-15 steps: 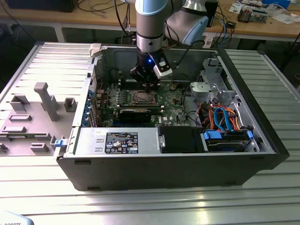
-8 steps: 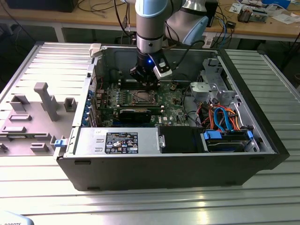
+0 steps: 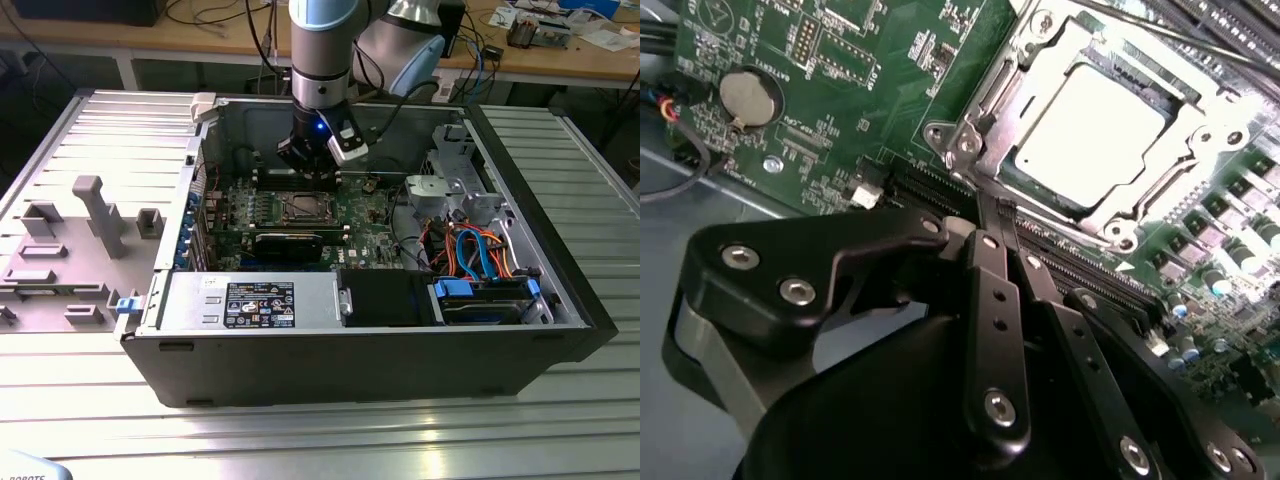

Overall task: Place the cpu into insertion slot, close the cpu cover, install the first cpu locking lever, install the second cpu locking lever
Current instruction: 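Install the first cpu locking lever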

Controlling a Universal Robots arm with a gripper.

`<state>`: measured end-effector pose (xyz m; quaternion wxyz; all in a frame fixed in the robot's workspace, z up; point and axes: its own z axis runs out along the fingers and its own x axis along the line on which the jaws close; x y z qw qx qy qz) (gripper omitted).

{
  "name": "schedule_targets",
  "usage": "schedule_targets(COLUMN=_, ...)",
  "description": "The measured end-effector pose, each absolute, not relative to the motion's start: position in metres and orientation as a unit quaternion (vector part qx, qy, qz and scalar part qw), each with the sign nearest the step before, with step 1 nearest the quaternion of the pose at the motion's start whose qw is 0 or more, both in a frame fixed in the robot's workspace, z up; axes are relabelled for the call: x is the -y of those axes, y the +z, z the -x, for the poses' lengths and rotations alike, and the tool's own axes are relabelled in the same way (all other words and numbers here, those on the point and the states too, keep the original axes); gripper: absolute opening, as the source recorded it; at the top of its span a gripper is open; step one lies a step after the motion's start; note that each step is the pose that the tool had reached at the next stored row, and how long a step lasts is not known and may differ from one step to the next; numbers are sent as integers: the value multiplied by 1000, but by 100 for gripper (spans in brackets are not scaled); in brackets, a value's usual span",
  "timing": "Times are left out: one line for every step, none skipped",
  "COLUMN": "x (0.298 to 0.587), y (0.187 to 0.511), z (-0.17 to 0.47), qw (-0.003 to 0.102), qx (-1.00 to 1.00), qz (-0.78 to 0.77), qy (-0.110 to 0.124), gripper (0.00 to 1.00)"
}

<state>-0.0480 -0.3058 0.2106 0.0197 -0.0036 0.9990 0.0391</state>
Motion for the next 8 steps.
schedule_targets(x=306, y=211, z=48, qw=20, qx=-999, qz=4, qy=39, gripper=11)
schedule_targets(x=306, y=211, z=48, qw=20, qx=-999, qz=4, qy=38, gripper=11)
schedule_targets(x=306, y=211, z=48, qw=20, qx=-999, qz=4, qy=36, gripper=11)
schedule_targets(x=307, y=211, z=48, qw=20, qx=-999, qz=4, qy=35, gripper=11)
schedule_targets(x=307, y=211, z=48, qw=20, qx=-999, qz=4, qy=34, gripper=11)
schedule_targets(x=309, y=211, z=48, qw=20, qx=-999, qz=4, qy=33, gripper=11)
schedule_targets(x=310, y=211, z=48, qw=20, qx=-999, qz=4, qy=33, gripper=11)
schedule_targets(x=311, y=211, z=48, qw=20, qx=-999, qz=4, qy=32, gripper=11)
